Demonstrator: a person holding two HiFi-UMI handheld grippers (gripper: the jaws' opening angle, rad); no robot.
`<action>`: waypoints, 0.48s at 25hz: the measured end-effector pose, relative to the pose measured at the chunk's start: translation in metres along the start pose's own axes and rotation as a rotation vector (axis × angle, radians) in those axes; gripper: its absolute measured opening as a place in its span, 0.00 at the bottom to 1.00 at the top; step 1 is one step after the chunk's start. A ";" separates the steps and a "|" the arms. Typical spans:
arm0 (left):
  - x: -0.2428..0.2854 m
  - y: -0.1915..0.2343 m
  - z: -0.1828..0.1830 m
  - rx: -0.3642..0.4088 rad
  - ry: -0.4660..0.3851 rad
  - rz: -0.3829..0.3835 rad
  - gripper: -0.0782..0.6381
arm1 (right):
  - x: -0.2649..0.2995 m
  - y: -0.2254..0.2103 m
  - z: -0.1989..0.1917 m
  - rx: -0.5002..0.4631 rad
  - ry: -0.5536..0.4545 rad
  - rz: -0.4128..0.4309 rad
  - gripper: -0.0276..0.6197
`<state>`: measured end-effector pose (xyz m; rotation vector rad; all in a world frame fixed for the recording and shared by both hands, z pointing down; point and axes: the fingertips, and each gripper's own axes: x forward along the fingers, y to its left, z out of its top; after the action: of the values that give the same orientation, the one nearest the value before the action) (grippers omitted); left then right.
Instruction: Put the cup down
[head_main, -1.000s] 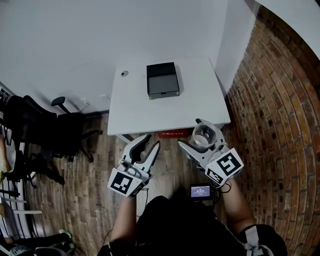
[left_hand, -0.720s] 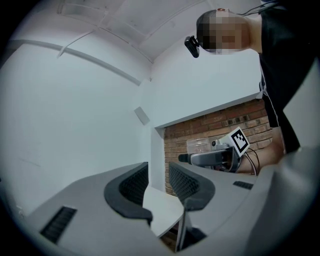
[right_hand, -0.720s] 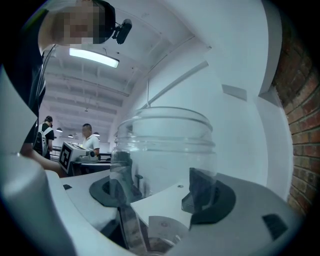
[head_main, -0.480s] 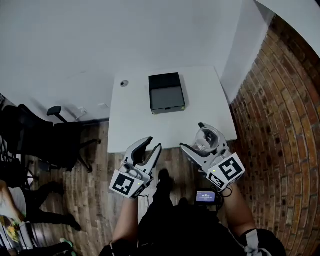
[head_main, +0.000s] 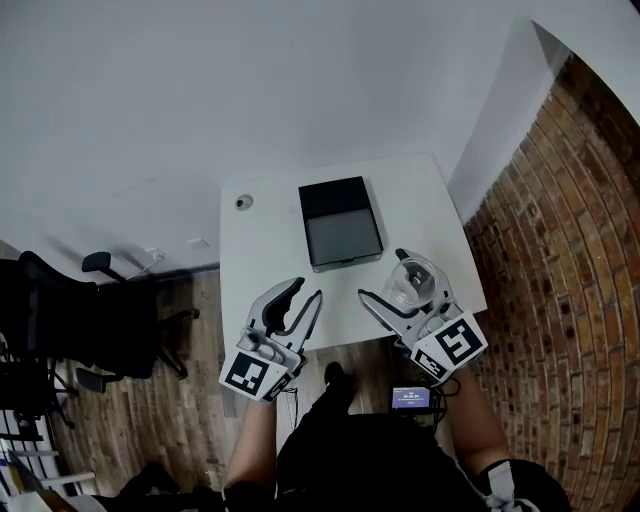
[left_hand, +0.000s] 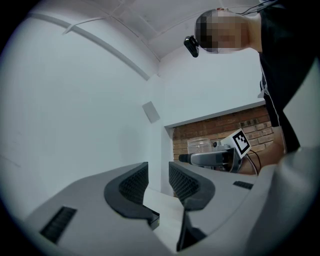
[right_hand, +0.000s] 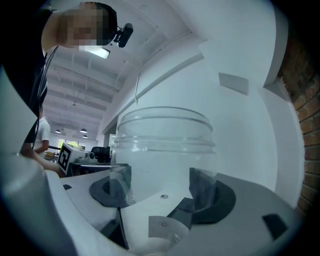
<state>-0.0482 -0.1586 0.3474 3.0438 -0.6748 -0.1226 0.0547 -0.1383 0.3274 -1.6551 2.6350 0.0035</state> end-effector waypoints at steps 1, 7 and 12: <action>0.003 0.007 0.002 -0.004 -0.006 -0.001 0.28 | 0.007 -0.002 0.000 -0.003 0.000 -0.004 0.63; 0.018 0.034 -0.005 -0.012 0.010 -0.012 0.28 | 0.033 -0.018 -0.005 -0.001 0.008 -0.019 0.63; 0.034 0.040 -0.008 -0.024 0.013 0.001 0.28 | 0.038 -0.036 -0.009 0.007 0.009 -0.016 0.63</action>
<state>-0.0334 -0.2094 0.3541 3.0184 -0.6692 -0.1105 0.0706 -0.1887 0.3356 -1.6780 2.6254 -0.0139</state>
